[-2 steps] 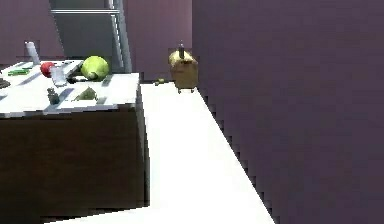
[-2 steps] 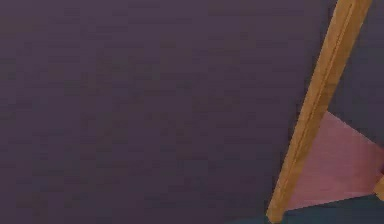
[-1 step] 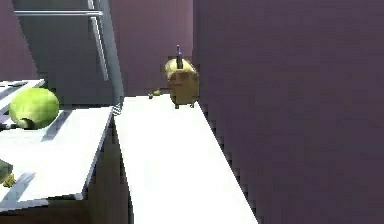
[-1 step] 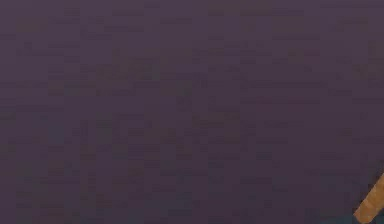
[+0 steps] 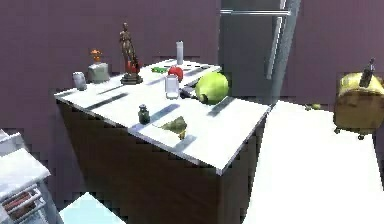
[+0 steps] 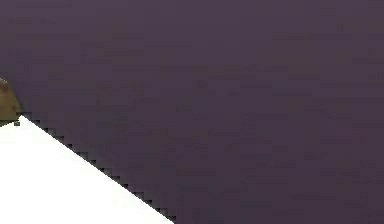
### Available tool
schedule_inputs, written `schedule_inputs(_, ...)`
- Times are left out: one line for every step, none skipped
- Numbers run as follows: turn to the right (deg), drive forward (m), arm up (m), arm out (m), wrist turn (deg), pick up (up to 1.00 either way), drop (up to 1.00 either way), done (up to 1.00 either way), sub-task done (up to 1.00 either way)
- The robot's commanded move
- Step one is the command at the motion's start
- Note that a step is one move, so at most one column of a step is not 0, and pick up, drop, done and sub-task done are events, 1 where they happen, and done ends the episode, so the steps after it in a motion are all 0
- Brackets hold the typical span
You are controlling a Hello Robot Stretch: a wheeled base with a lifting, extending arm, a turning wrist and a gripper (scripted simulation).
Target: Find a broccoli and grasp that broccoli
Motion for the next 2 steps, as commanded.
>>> schedule_inputs(-45.0, 0.0, 0.0, 0.0, 0.0, 0.0, 0.0, 0.0, 0.0)
schedule_inputs(-45.0, 0.0, 0.0, 0.0, 0.0, 0.0, 0.0, 0.0, 0.0)
